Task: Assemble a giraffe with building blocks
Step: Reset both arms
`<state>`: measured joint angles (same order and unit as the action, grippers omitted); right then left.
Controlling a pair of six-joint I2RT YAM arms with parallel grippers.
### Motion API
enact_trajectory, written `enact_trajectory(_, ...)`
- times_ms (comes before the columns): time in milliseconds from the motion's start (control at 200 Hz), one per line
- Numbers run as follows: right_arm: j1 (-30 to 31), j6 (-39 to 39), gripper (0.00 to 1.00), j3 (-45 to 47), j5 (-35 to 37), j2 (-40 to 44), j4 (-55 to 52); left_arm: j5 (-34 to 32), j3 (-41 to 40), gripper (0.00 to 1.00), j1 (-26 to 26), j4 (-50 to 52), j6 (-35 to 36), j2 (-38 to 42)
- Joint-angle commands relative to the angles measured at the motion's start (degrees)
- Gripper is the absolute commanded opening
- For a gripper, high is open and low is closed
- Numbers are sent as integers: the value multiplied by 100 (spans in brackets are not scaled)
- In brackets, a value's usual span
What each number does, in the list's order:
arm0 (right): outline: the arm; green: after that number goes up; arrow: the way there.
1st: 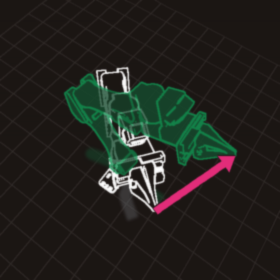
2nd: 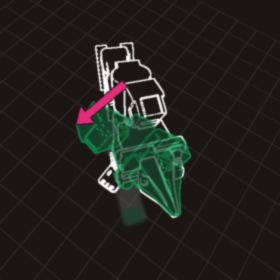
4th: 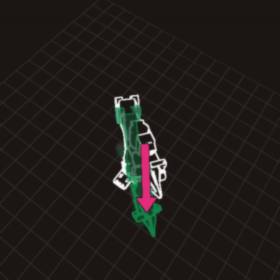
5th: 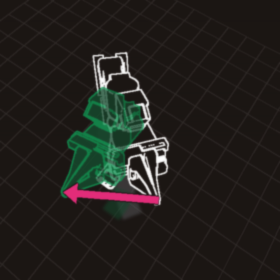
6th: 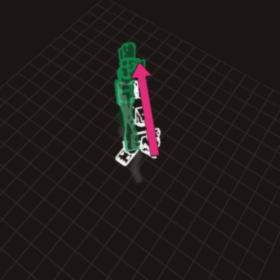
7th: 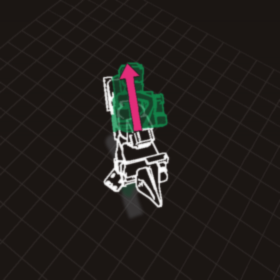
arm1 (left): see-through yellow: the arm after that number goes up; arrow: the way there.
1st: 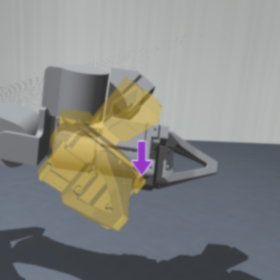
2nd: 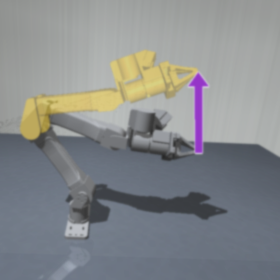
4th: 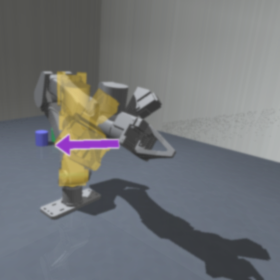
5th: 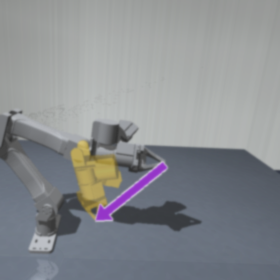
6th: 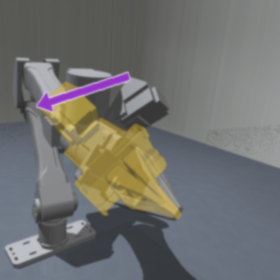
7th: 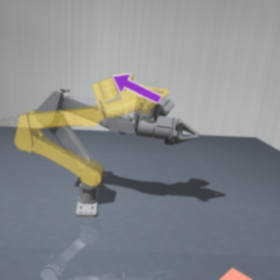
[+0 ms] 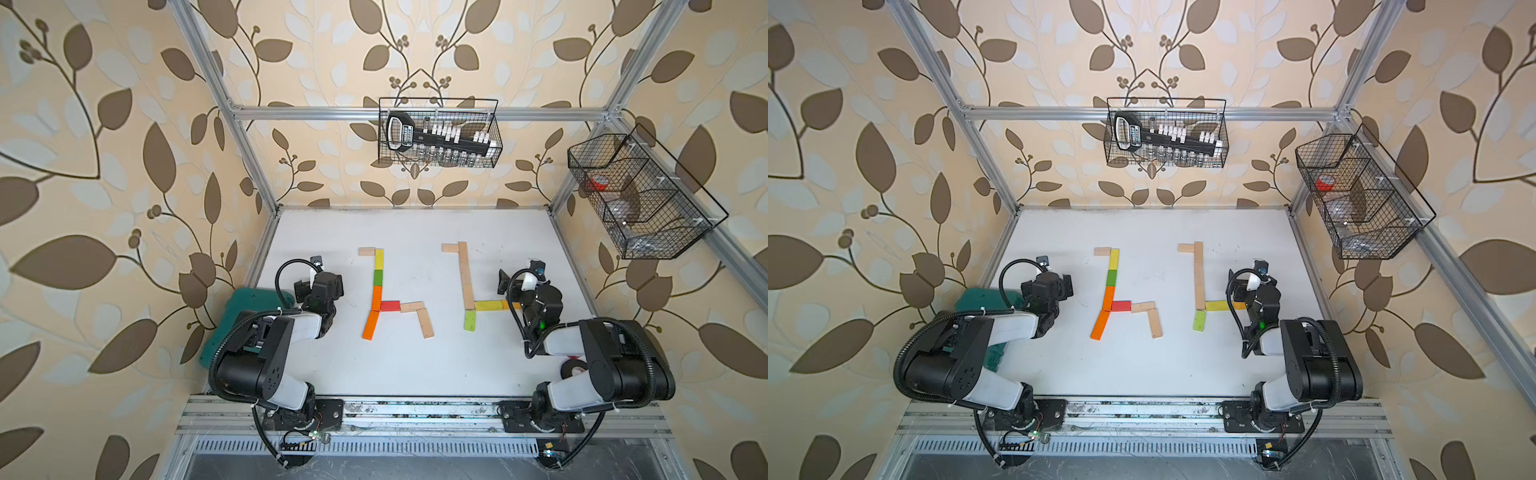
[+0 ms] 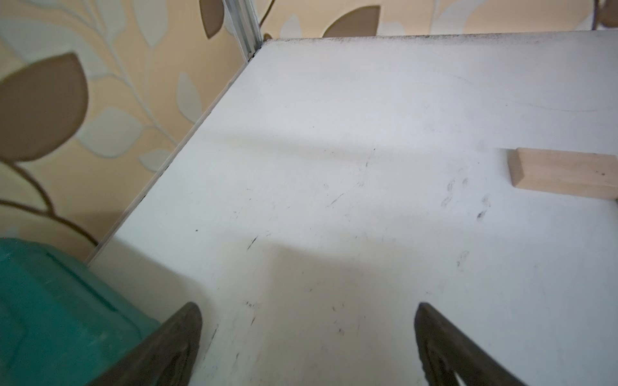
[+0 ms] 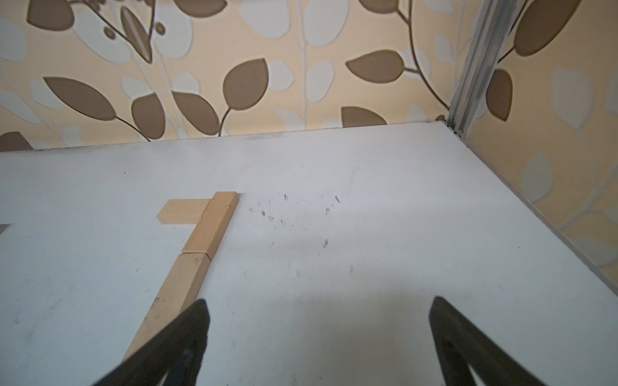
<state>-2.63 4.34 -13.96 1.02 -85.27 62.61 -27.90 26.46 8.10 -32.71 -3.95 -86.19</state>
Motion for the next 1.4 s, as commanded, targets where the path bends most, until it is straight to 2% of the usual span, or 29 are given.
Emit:
enact_trajectory(0,6,-82,99,51,-95,-38,217,396,567,99,-121,499,137,-224)
enact_trajectory(80,9,-82,99,51,-97,-37,219,404,641,99,-115,584,156,-268)
enact_trajectory(230,14,-82,99,51,-93,-33,217,1091,418,99,-115,298,439,-127)
enact_trajectory(330,9,-82,99,51,-88,-43,217,1270,149,99,-115,-41,509,20)
enact_trajectory(495,14,-82,99,46,-82,-40,216,1651,-542,99,-234,-1038,468,205)
enact_trajectory(555,19,-82,99,51,-84,-50,217,1737,-817,99,-273,-2141,634,-180)
enact_trajectory(625,25,-83,99,46,-84,-46,216,1857,-536,99,-296,-1081,470,104)
enact_trajectory(675,24,-82,99,42,-80,-51,217,1855,-571,99,-324,-1444,526,-72)
enact_trajectory(745,23,-82,99,42,-82,-49,218,2083,-393,99,-474,-936,398,9)
enact_trajectory(1395,23,-91,99,42,-77,-55,196,2104,-445,99,-499,-1018,395,41)
